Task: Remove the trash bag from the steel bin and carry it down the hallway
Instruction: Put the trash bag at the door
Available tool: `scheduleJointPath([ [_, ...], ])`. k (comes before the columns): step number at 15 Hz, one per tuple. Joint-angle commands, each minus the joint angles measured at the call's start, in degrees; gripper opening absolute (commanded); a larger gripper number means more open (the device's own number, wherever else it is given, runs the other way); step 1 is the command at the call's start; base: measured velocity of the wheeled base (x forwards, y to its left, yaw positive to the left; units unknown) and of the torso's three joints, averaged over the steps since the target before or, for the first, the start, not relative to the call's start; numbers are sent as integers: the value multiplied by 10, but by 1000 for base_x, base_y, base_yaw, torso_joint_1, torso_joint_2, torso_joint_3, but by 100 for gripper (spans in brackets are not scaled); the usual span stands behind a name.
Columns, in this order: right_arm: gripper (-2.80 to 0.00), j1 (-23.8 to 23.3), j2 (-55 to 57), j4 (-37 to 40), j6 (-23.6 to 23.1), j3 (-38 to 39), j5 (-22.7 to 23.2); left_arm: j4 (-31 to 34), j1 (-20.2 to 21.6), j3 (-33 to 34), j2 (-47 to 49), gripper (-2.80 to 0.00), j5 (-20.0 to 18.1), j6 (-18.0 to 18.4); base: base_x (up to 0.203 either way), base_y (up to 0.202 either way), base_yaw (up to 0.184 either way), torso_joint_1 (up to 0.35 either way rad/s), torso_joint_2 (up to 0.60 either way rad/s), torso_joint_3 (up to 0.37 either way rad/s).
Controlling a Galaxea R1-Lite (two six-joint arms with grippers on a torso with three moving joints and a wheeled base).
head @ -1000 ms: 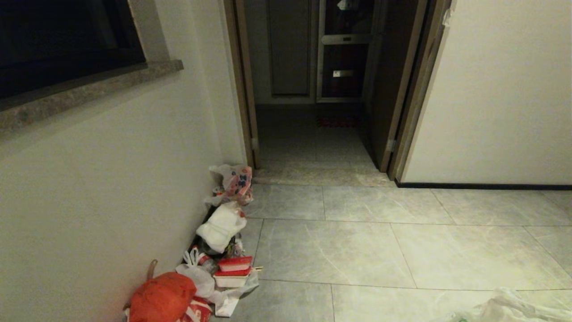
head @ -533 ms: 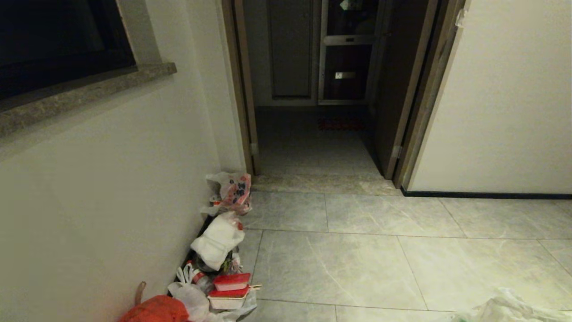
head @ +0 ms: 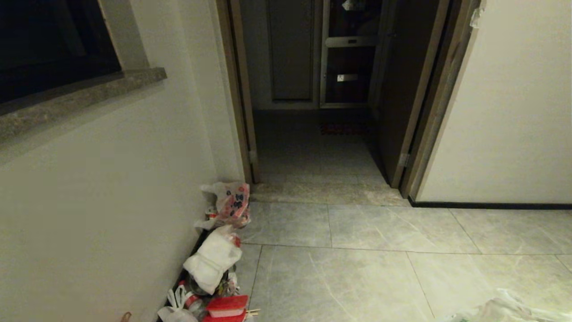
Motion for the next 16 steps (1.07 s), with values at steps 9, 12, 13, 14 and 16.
scheduleJointPath([
  [9,-280,0,1,0,0,7,0,0,0,1,1,-280,0,-2,37,-4,-2,1,1,2],
  [12,-280,0,1,1,1,7,0,0,0,1,1,-280,0,-2,1,-138,10,4,3,0],
  [13,-280,0,1,1,1,7,0,0,0,0,1,-280,0,-1,0,-199,-1,2,2,2],
  [14,-280,0,1,1,1,7,0,0,0,1,1,-280,0,-1,0,-194,-2,-5,7,2],
  [16,-280,0,1,1,0,7,0,0,0,1,1,-280,0,-1,0,-183,-3,5,3,5],
])
